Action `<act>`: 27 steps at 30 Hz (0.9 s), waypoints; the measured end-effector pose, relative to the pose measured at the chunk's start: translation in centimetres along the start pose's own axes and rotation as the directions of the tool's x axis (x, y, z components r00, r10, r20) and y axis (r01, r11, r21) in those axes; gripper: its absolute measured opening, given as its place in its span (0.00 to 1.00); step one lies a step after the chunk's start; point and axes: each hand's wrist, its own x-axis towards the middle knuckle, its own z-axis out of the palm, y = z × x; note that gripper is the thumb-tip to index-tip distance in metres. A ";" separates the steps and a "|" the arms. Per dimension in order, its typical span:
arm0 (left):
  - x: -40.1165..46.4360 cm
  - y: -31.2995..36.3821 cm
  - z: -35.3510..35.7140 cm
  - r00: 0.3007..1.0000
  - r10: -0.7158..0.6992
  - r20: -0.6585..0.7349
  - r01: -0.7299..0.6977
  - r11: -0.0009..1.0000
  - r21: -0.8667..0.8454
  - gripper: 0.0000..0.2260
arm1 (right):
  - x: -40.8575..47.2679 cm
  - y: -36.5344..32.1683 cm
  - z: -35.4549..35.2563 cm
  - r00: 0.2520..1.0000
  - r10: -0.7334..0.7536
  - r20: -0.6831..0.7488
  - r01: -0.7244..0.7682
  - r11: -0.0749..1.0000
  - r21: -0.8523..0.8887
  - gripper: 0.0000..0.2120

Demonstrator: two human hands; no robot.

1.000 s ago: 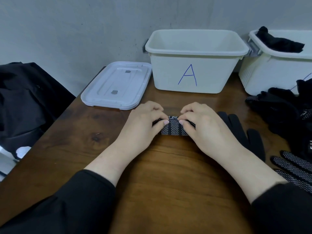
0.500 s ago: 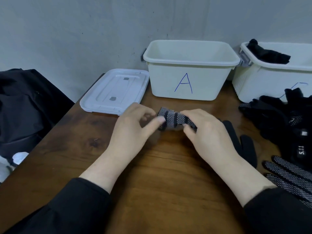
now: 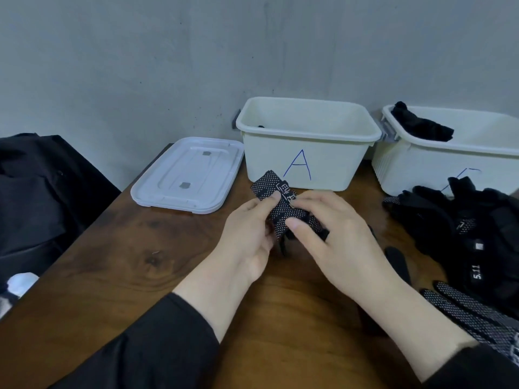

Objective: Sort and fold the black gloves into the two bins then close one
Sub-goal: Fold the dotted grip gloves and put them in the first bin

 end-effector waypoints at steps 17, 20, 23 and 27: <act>4.3 4.2 1.2 0.907 0.419 0.050 -0.385 0.774 0.503 0.11 | 8.1 1.1 -3.6 0.798 0.484 0.358 -0.597 0.551 0.583 0.05; 6.4 5.5 -0.3 0.672 0.731 0.119 -0.562 0.399 0.724 0.08 | 10.4 1.3 -6.8 0.822 0.479 0.307 -0.561 0.592 0.579 0.07; 9.7 5.9 -2.0 0.548 0.792 0.268 -0.593 0.142 0.793 0.16 | 13.8 1.8 -10.1 0.842 0.497 0.212 -0.511 0.604 0.612 0.09; 12.9 6.7 -2.4 0.579 0.695 0.426 -0.578 -0.018 0.816 0.24 | 19.4 3.5 -11.2 0.841 0.512 0.175 -0.522 0.679 0.516 0.11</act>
